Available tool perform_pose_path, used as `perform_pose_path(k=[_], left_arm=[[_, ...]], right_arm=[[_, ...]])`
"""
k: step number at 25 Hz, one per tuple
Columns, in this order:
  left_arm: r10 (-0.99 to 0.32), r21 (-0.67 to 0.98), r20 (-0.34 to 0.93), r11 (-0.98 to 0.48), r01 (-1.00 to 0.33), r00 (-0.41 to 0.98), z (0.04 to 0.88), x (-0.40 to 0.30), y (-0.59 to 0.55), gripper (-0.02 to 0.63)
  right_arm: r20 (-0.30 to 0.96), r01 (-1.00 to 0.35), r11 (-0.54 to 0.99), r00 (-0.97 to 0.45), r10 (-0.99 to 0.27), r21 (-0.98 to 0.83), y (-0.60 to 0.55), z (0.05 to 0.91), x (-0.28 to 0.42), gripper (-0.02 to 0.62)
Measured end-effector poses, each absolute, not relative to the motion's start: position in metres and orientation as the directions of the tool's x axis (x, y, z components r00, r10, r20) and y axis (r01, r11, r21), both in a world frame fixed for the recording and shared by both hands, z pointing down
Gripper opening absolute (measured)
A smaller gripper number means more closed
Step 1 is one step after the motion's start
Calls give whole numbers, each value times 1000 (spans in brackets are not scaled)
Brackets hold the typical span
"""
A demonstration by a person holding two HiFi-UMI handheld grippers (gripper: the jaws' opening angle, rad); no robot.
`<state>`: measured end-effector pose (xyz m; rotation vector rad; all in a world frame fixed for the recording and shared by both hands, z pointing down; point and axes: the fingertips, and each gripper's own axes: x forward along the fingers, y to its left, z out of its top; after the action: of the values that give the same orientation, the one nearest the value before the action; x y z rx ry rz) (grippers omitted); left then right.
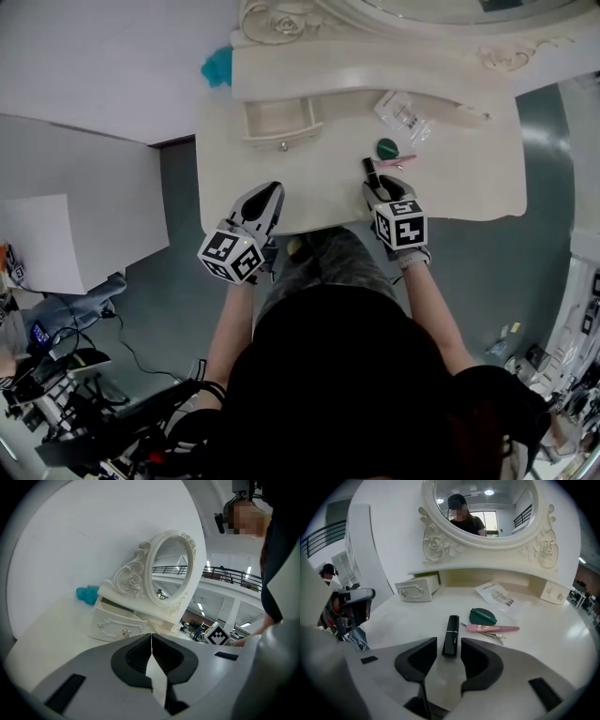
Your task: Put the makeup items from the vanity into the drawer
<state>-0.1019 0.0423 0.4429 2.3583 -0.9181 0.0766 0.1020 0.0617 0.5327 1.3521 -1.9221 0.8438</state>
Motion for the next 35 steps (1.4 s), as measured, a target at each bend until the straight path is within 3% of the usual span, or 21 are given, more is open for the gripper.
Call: perform_pose_path(k=[3, 5, 7, 12, 19, 29, 35], left_arm=[[-580, 519, 247, -597, -611, 776, 442, -89, 32, 17], [-568, 523, 248, -604, -602, 785, 443, -81, 28, 17], [-564, 528, 251, -601, -600, 787, 444, -76, 24, 17], [-578, 527, 256, -589, -613, 775, 448, -72, 12, 17], [-639, 515, 264, -540, -666, 723, 444, -81, -6, 17], [-728, 508, 293, -430, -746, 619, 447, -101, -7, 17], [-710, 504, 301, -448, -739, 636, 444, -106, -14, 17]], right_arm=[[809, -949, 289, -267, -524, -126, 58, 538, 101, 167], [821, -947, 308, -246, -515, -91, 56, 540, 104, 112], [821, -941, 326, -257, -510, -92, 55, 538, 105, 112], [743, -916, 368, -358, -565, -162, 35, 504, 94, 109], [628, -808, 568, -527, -573, -159, -20, 453, 48, 107], [572, -630, 749, -698, -431, -205, -54, 440, -14, 109], [627, -585, 791, -688, -365, -182, -67, 444, -42, 109]])
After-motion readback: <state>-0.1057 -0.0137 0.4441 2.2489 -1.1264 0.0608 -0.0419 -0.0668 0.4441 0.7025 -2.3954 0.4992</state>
